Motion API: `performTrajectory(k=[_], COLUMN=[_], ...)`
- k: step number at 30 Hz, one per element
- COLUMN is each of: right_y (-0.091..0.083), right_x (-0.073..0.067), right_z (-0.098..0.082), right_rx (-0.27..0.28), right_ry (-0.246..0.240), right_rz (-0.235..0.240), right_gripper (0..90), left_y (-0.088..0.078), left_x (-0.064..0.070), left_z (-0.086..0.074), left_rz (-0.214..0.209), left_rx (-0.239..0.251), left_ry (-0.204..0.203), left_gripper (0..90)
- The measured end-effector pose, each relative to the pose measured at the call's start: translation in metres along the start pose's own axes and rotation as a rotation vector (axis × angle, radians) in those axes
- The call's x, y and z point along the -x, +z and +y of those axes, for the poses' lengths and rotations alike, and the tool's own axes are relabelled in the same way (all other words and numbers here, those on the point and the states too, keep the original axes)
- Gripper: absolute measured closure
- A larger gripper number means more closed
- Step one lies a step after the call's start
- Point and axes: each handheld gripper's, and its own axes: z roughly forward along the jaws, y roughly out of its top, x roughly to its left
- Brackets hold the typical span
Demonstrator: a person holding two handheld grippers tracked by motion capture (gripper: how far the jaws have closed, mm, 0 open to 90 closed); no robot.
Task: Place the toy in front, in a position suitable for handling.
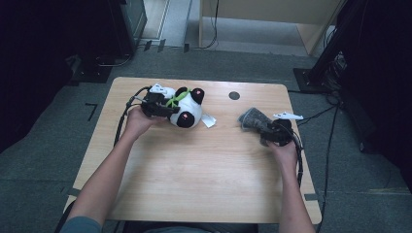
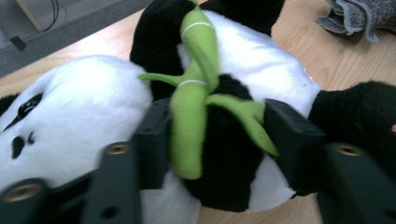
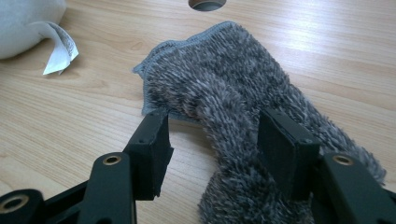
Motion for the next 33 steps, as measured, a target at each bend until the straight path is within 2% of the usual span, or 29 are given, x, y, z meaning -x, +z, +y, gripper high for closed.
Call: performTrajectory(k=[1, 2, 4, 5, 7, 11, 15, 18, 20, 21, 22, 27, 30, 33], right_y=[0.0, 0.0, 0.0, 0.001, 0.002, 0.002, 0.002, 0.001, 0.0, 0.0, -0.001, -0.002, -0.002, -0.002], right_x=[0.0, 0.001, 0.001, 0.001, 0.001, 0.0, 0.0, 0.002, 0.003, 0.003, 0.003, 0.003, 0.003, 0.002], right_z=[0.0, -0.001, -0.001, -0.001, -0.001, -0.001, -0.001, -0.002, -0.002, -0.002, -0.002, -0.001, -0.001, -0.001], right_rx=[0.0, -0.001, -0.002, -0.005, -0.008, -0.009, -0.006, -0.011, -0.012, -0.012, -0.006, 0.0, 0.002, 0.007], right_ry=[0.0, 0.004, 0.005, 0.004, 0.004, -0.002, -0.004, -0.003, -0.002, -0.002, 0.002, 0.004, 0.0, -0.005], right_rz=[0.0, -0.003, -0.003, -0.002, 0.005, 0.004, 0.004, 0.005, 0.005, 0.005, 0.004, 0.006, 0.006, 0.001], right_gripper=[45.9, 45.9, 46.0, 46.0, 46.0, 46.3, 46.4, 46.4, 46.4, 46.4, 46.4, 46.6, 46.6, 46.6], left_y=[0.0, -0.001, -0.002, -0.003, -0.004, -0.01, -0.014, -0.021, -0.025, -0.025, -0.029, -0.035, -0.041, -0.045], left_x=[0.0, -0.001, 0.0, 0.002, 0.002, 0.006, 0.01, 0.022, 0.03, 0.03, 0.037, 0.053, 0.066, 0.079], left_z=[0.0, -0.002, -0.003, -0.004, -0.004, 0.001, 0.005, 0.01, 0.01, 0.01, 0.011, 0.01, 0.006, 0.005], left_rz=[0.0, -0.002, 0.003, 0.005, 0.007, 0.024, 0.006, -0.009, -0.001, -0.001, -0.006, -0.002, -0.019, -0.021], left_rx=[0.0, 0.009, 0.013, 0.018, 0.02, 0.023, 0.028, 0.014, 0.022, 0.022, 0.023, 0.009, 0.021, 0.021], left_ry=[0.0, -0.022, -0.025, -0.04, -0.043, -0.061, -0.08, -0.101, -0.097, -0.097, -0.1, -0.101, -0.126, -0.11], left_gripper=[53.1, 55.8, 57.0, 60.4, 63.4, 65.5, 66.1, 66.0, 66.0, 66.0, 66.0, 65.8, 65.7, 65.5])
